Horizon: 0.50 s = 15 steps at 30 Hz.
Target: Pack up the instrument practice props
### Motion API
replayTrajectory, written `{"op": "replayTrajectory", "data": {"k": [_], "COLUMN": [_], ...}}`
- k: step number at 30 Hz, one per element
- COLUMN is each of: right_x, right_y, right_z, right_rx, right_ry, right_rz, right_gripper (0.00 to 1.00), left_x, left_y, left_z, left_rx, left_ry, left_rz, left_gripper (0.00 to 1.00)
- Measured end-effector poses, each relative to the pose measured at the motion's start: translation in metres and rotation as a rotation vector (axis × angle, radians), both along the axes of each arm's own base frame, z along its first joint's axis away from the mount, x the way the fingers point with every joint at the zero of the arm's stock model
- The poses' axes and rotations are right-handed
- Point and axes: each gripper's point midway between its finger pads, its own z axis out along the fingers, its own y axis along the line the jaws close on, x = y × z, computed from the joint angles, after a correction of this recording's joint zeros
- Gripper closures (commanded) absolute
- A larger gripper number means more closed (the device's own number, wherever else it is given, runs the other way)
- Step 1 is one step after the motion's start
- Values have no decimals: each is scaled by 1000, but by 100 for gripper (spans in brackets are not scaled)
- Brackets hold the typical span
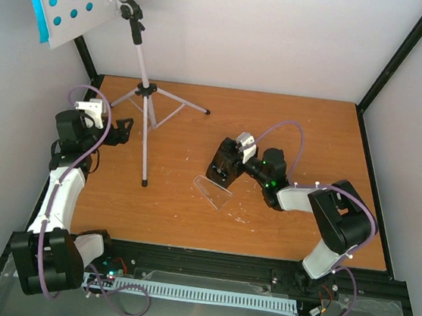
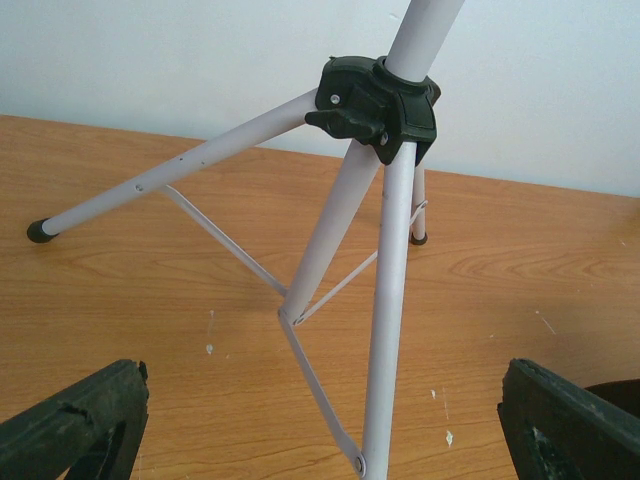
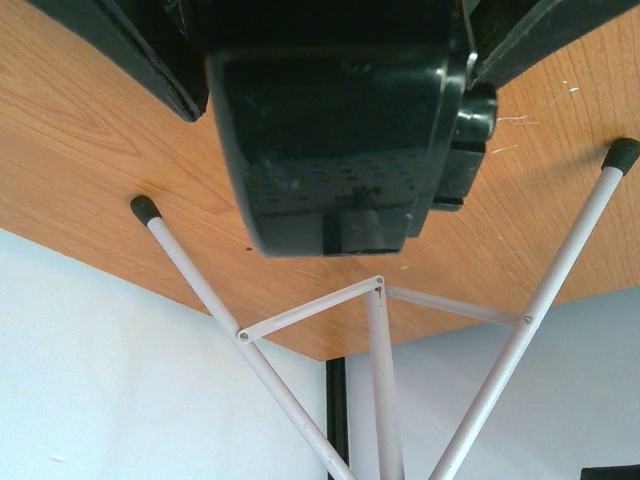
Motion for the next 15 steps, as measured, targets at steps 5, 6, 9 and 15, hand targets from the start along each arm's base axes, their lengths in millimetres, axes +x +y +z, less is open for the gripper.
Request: {"op": "replayTrajectory", "data": {"k": [5, 6, 9, 15], "right_x": [1, 1, 3, 5], "right_y": [-1, -1, 0, 2], "right_z": [0, -1, -1, -2], "right_rx": [3, 3, -2, -11], "right_ry": [6, 9, 19, 35], "right_rz": [-8, -10, -9, -9], "right_gripper": [42, 42, 42, 41], "left_x": [0, 0, 0, 0], "left_y": [0, 0, 0, 0], "left_z": [0, 0, 0, 0], "left_rx": [0, 0, 0, 0], "left_ry": [0, 0, 0, 0], "left_rz": [-1, -1, 0, 0], "left_gripper": [4, 4, 4, 4]}}
